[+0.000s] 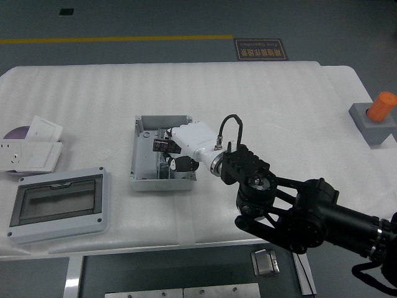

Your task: Pick up the battery,place it into the box

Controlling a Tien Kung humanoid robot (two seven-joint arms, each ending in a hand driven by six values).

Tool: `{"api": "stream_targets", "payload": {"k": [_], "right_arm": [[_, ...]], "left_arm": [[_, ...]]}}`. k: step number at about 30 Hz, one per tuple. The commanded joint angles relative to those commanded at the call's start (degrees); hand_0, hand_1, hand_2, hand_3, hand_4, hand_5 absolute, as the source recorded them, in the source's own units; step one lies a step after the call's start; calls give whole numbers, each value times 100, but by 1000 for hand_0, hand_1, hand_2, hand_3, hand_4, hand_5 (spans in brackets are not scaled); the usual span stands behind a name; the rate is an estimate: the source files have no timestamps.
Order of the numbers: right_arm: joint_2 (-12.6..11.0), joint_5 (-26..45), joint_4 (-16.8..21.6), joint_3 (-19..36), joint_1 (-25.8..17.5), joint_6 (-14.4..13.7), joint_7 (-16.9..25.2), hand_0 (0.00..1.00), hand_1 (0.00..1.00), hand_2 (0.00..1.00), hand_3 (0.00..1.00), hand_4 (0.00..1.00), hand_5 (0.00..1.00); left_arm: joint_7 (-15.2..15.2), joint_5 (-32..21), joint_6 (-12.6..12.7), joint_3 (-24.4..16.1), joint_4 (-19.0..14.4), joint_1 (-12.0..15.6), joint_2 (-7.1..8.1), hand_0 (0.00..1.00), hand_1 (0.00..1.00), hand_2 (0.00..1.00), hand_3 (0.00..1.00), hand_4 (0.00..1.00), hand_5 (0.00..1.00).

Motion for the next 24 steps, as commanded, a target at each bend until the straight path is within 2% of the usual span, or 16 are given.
{"api": "stream_targets", "payload": {"k": [4,5,10,11,12,18,24], "right_arm": [[10,25,-43,-19,2,-8,21,489,768,808,822,587,452],[12,30,-49,-19,-1,-13,23,499,844,907,908,769,586],[-18,118,-119,-22,-38,-34,40,499,844,907,908,769,586],[-44,142,-130,-18,-49,-41,46,499,850,922,929,877,671],[-79,170,-135,-9,-60,-52,54,499,850,922,929,877,671],[-635,372,-162,145,-81,-106,113,496,847,921,931,900,682],[-1363,627,-347,-171,50,122,164,487,834,902,919,906,686]], "left_arm": [[-4,-37,0,6,4,-5,4,631,661,540,592,685,410],[-4,-43,0,8,4,-6,6,631,661,531,587,676,408],[2,-57,-7,12,0,-8,11,631,661,531,587,676,408],[3,-58,-8,12,0,-10,11,631,662,530,588,679,409],[3,-59,-9,12,-1,-11,9,631,662,530,588,679,409],[5,-67,-15,4,-3,-13,-5,631,661,531,586,674,406],[3,-84,-12,-22,0,-22,0,631,660,529,584,648,395]]}}
